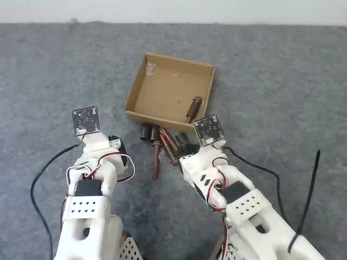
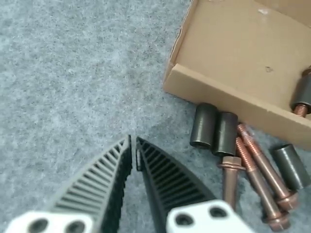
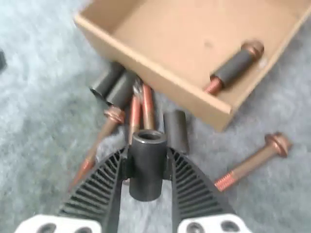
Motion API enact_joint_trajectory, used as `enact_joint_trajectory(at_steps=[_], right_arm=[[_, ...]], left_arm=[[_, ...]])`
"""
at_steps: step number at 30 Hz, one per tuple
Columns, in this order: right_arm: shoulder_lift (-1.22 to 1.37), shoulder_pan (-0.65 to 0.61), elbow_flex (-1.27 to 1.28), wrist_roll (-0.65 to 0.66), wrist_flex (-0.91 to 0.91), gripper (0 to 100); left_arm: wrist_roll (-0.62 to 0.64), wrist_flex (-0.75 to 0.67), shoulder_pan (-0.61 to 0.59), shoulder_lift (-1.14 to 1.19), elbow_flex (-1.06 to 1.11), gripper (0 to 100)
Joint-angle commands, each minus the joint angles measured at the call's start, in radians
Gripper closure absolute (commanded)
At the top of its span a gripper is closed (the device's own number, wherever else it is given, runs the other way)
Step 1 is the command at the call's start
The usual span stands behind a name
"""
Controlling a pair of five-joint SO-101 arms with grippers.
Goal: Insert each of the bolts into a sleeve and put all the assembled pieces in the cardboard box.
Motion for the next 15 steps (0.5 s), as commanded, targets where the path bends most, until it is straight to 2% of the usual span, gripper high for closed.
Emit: enact_joint_trajectory(at_steps=[1, 3, 7, 15], right_arm=[[-0.039, 0.016, 0.058, 0.012, -0.317, 99.1], [-0.005, 0.016, 0.066, 0.012, -0.458, 99.1], [0.142, 0.018, 0.008, 0.011, -0.521, 99.1], [0.55, 0.018, -0.081, 0.011, -0.903, 99.1]], left_arm=[[-0.005, -0.023, 0.002, -0.014, -0.005, 99], [-0.005, -0.023, 0.002, -0.014, -0.005, 99], [-0.006, -0.023, 0.002, -0.014, -0.005, 99], [-0.006, -0.023, 0.002, -0.014, -0.005, 99]])
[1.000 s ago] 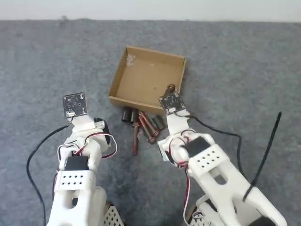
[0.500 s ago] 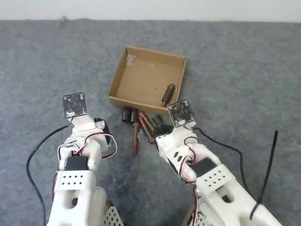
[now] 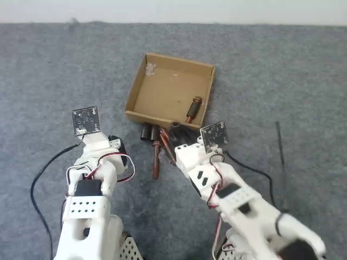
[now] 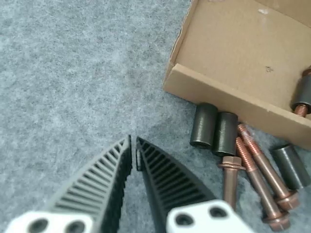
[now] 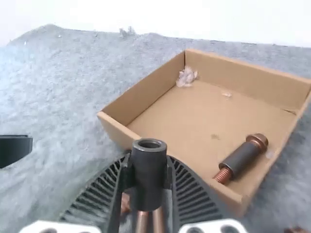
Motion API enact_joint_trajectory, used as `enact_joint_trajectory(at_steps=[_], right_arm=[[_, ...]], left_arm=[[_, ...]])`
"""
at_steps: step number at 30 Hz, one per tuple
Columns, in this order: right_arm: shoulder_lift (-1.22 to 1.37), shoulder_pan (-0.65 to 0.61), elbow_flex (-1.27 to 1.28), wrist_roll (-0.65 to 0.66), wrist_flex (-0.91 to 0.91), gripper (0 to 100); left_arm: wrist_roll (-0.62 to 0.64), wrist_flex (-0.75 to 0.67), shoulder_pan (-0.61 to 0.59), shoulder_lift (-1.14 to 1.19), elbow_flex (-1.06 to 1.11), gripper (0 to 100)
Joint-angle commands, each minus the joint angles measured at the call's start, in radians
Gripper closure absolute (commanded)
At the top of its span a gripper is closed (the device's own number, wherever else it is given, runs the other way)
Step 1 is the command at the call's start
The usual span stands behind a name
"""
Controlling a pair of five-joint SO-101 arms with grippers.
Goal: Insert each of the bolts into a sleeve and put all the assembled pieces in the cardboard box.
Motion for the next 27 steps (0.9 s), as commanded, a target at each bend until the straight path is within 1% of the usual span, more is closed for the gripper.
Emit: enact_joint_trajectory(at_steps=[1, 8, 14, 21, 23, 27], right_arm=[[0.174, 0.015, -0.098, 0.012, -0.189, 99.1], [0.452, 0.015, -0.092, 0.014, -0.581, 99.2], [0.509, 0.008, 0.035, 0.014, -0.819, 99.2], [0.503, 0.007, 0.176, 0.012, -0.915, 99.2], [0.507, 0.004, 0.21, 0.012, -0.944, 99.2], [0.512, -0.001, 0.209, 0.012, -0.924, 99.2]], left_arm=[[-0.006, -0.023, 0.002, -0.014, -0.005, 99], [-0.002, -0.087, 0.003, -0.015, 0.016, 99], [0.0, -0.092, 0.003, -0.015, 0.016, 99], [0.0, -0.094, 0.005, -0.015, 0.018, 99], [0.0, -0.094, 0.028, -0.015, 0.018, 99], [-0.003, -0.095, 0.083, -0.015, 0.028, 99]])
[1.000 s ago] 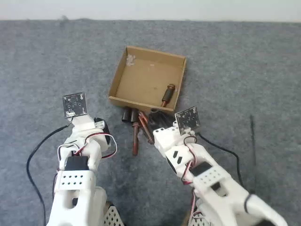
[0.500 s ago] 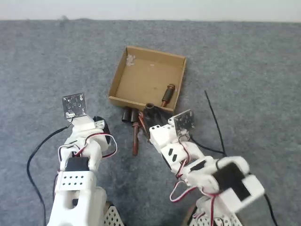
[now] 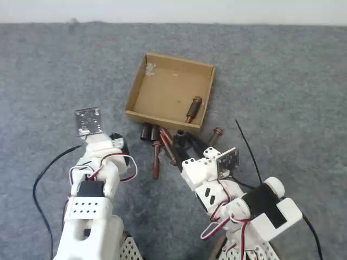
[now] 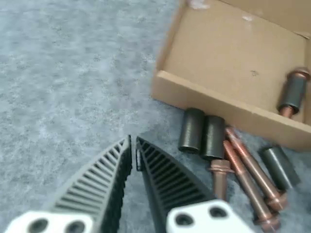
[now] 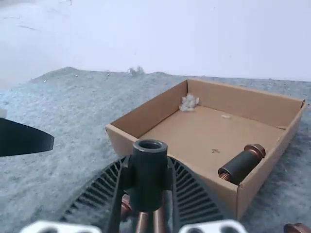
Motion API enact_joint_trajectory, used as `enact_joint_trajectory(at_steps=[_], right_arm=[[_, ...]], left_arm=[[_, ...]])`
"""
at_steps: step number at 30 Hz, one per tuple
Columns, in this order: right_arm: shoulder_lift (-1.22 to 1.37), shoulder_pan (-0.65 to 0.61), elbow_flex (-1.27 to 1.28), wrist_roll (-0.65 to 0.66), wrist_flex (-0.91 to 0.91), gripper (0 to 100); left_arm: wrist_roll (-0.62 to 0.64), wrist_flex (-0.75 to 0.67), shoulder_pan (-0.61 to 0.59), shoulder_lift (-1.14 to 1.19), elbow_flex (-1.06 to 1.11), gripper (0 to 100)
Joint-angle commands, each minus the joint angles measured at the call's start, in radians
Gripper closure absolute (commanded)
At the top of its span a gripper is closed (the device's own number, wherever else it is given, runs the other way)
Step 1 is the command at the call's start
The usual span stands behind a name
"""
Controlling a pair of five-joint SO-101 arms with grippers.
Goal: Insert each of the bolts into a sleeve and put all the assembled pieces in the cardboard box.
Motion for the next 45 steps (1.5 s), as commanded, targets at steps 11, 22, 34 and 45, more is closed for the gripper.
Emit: enact_joint_trajectory(at_steps=[11, 22, 34, 45], right_arm=[[-0.005, -0.001, 0.025, 0.012, -0.013, 99.2], [-0.005, 0.002, 0.025, 0.015, -0.013, 99.2], [-0.005, 0.004, 0.025, 0.017, -0.012, 99.2], [-0.004, 0.005, 0.025, 0.017, -0.012, 99.2]], left_arm=[[0.066, -0.017, 0.21, -0.008, -0.053, 99], [0.167, 0.005, 0.315, -0.006, -0.07, 93], [0.207, 0.186, 0.318, 0.043, -0.168, 86], [0.204, 0.19, 0.31, 0.508, -0.367, 86]])
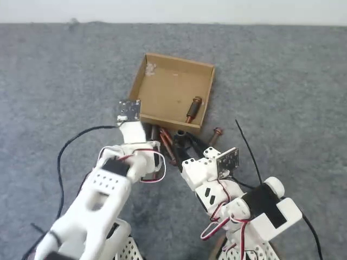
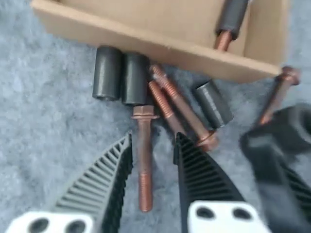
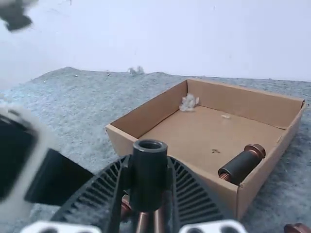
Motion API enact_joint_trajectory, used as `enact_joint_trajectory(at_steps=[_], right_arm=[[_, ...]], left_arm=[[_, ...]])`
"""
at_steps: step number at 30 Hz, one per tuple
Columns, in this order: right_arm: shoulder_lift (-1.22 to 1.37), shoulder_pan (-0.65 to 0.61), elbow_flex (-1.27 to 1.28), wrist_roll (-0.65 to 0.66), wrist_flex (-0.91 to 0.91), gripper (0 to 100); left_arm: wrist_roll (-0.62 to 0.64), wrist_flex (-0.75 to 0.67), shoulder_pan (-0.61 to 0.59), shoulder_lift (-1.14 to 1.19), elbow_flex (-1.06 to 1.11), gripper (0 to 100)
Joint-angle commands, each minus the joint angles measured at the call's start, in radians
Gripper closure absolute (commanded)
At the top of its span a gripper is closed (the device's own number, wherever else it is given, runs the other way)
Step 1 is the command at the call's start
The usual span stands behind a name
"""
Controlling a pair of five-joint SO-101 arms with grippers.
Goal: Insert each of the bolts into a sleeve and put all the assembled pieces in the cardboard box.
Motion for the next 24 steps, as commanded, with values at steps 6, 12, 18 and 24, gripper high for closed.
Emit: enact_joint_trajectory(at_steps=[6, 12, 18, 24], right_arm=[[-0.004, 0.005, 0.025, 0.017, -0.012, 99.2], [-0.004, 0.005, 0.025, 0.017, -0.01, 99.2], [-0.004, 0.005, 0.025, 0.017, -0.002, 99.2], [-0.004, 0.005, 0.025, 0.017, 0.035, 99.2]], left_arm=[[0.006, 0.003, 0.002, 0.242, -0.142, 86], [0.006, 0.003, 0.006, 0.361, -0.206, 86], [0.006, 0.074, 0.008, 0.502, -0.326, 86], [0.006, 0.1, 0.008, 0.603, -0.409, 93]])
